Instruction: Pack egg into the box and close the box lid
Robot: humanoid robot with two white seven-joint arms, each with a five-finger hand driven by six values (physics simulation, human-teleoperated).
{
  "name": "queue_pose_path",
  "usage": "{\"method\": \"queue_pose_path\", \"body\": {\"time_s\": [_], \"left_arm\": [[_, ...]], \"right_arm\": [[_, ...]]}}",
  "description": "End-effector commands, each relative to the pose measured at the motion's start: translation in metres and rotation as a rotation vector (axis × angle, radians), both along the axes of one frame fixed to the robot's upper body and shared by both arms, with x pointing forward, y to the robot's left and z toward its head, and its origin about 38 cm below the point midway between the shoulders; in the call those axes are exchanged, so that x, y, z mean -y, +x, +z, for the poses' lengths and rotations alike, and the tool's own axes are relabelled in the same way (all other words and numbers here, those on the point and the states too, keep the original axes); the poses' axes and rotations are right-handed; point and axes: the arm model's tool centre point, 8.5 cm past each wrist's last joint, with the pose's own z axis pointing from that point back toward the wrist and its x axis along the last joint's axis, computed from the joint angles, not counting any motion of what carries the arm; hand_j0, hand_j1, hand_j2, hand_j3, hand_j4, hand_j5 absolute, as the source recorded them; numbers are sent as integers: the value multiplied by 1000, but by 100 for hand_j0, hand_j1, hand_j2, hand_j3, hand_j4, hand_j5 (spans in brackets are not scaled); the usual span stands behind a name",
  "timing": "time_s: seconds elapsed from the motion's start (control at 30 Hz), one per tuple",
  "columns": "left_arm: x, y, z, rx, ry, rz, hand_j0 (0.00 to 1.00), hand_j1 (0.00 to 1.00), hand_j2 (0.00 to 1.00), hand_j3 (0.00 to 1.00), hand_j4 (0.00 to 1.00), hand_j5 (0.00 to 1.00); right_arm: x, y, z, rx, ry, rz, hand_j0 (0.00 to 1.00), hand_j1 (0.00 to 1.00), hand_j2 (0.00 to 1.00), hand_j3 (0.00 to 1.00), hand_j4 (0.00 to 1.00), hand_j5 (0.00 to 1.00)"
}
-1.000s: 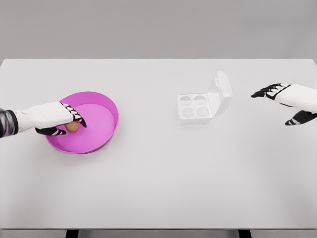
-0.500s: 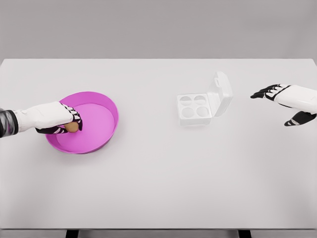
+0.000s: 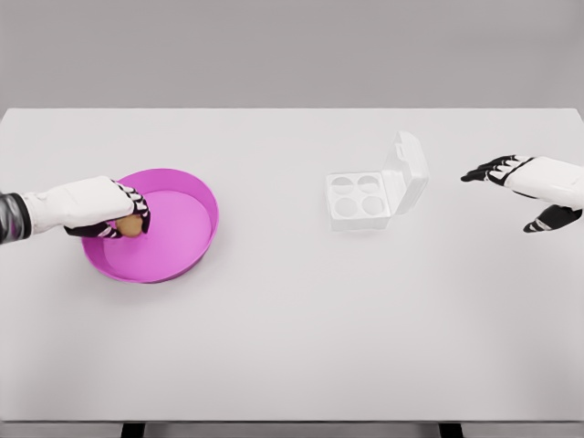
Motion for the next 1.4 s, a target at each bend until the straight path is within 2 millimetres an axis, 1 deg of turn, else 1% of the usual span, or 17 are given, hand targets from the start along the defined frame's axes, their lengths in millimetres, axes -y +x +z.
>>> {"method": "queue_pose_path", "body": {"time_s": [0.0,0.13,0.37,0.53,0.6,0.67,0.77,0.8,0.87,0.9,0.97,1.0,1.1,1.17,1.23,1.3,1.37], "left_arm": [[1,0,3,7,-9,-2,43,43,43,43,43,43],[8,4,14,35,-20,-18,41,41,41,41,41,41],[20,10,21,59,-47,-33,41,41,41,41,41,41],[34,13,27,84,-75,-59,41,41,41,41,41,41],[37,15,30,92,-80,-64,41,41,41,41,41,41],[44,17,32,101,-97,-73,40,40,40,40,40,40],[45,17,32,101,-99,-74,39,39,39,39,39,39],[50,18,31,102,-110,-80,39,39,39,39,39,39],[52,18,31,102,-114,-82,39,39,39,39,39,39],[56,19,30,102,-127,-87,38,38,38,38,38,38],[60,19,32,108,-135,-93,34,34,34,34,34,34],[64,19,32,109,-146,-99,34,34,34,34,34,34],[67,19,33,111,-151,-103,34,34,34,34,34,34],[74,20,32,112,-171,-112,34,34,34,34,34,34],[76,20,34,117,-174,-116,34,34,34,34,34,34],[86,22,35,123,-197,-129,34,34,34,34,34,34],[88,22,34,122,-203,-131,33,33,33,33,33,33]], "right_arm": [[1,0,1,-1,2,-5,100,100,100,100,100,100],[1,0,1,-1,2,-5,100,100,100,100,100,100],[2,0,2,0,-1,-5,100,100,100,100,100,100],[3,0,2,1,-2,-7,100,100,100,100,100,100],[3,0,2,1,-2,-7,100,100,100,100,100,100],[3,0,2,1,-2,-7,100,100,100,100,100,100],[4,0,2,1,-3,-8,100,100,100,100,100,100],[4,0,2,1,-3,-8,100,100,100,100,100,100],[4,0,2,1,-3,-8,100,100,100,100,100,100],[4,0,2,1,-3,-8,100,100,100,100,100,100],[4,0,2,1,-3,-8,100,100,100,100,100,100],[4,-1,3,1,-4,-8,100,100,100,100,100,100],[4,-1,3,1,-4,-8,100,100,100,100,100,100],[5,0,3,1,-4,-11,100,100,100,100,100,100],[5,0,3,0,-4,-12,100,100,100,100,100,100],[5,0,3,0,-4,-12,100,100,100,100,100,100],[5,0,3,1,-4,-11,100,100,100,100,100,100]]}}
